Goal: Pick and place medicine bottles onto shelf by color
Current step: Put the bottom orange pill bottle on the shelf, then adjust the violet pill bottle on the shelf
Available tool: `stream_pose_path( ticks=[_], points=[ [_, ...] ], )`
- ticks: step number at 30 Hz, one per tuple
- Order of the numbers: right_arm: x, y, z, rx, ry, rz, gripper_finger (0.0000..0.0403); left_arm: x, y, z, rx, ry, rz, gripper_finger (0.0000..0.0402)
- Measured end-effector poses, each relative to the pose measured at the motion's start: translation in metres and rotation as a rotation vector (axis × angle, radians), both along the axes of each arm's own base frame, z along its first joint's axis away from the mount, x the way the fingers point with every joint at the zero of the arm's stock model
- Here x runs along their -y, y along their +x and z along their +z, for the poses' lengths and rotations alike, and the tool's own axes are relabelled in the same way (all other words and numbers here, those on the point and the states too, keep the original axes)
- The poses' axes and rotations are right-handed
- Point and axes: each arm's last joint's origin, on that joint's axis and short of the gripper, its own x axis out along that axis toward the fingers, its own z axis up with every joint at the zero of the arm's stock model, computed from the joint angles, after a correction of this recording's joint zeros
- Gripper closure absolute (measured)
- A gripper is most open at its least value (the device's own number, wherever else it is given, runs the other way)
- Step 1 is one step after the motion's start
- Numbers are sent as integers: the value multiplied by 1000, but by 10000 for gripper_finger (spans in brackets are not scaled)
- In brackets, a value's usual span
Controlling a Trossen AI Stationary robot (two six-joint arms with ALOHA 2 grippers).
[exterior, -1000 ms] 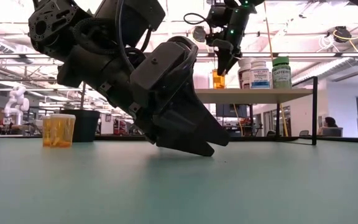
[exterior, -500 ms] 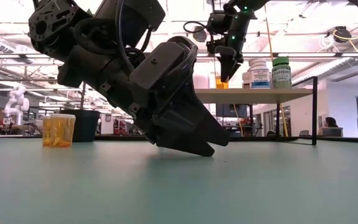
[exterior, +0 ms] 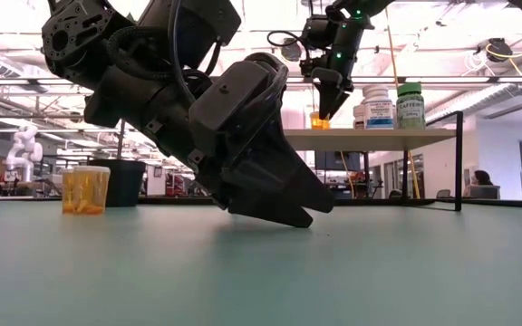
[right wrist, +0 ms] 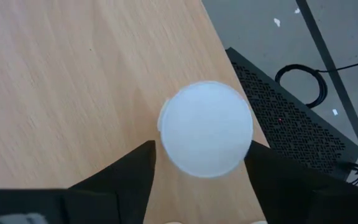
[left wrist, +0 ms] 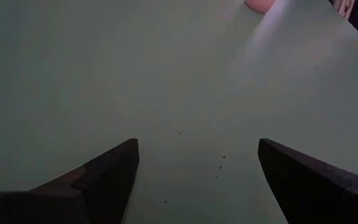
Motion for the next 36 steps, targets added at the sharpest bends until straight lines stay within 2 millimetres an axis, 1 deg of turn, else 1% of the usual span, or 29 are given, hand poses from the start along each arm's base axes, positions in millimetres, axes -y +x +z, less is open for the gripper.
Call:
stream_pose_path(
  ticks=[5,7,9,11,15,17,19,22,26,29,32,34,36],
  points=[
    [0,0,0,-3,-3,-4,137,0,0,-1,-8,3,-2,66],
    [-2,-3,4,-18,-21,-14,132,0,-1,-1,-11,2,0,66],
    [-8,-8,12,-23,-42,-13,132,0,-1,-1,-13,2,0,66],
    [-18,-16,25,-7,-54,-6,134,0,-1,-1,-14,3,-1,66],
    [-44,-37,58,55,-99,17,136,0,-1,-1,-13,45,-31,66],
    [-57,-50,76,104,-137,24,137,-4,0,-2,-9,78,-57,66],
    [-67,-65,92,141,-198,-8,137,-9,1,-2,-5,108,-74,66],
    [-72,-90,108,130,-311,-188,137,-21,5,-2,-2,106,-84,67],
    [-69,-120,122,177,-362,-337,138,-34,8,-1,-4,60,-113,67],
    [-59,-133,124,177,-378,-411,138,-38,9,-1,-3,62,-110,67],
    [-45,-138,118,149,-362,-477,138,-41,9,-1,-2,72,-109,67],
    [-36,-141,109,115,-341,-508,138,-41,9,-1,-1,79,-105,67],
    [-29,-143,94,81,-299,-538,138,-41,9,-2,-9,91,-107,67]
  ],
)
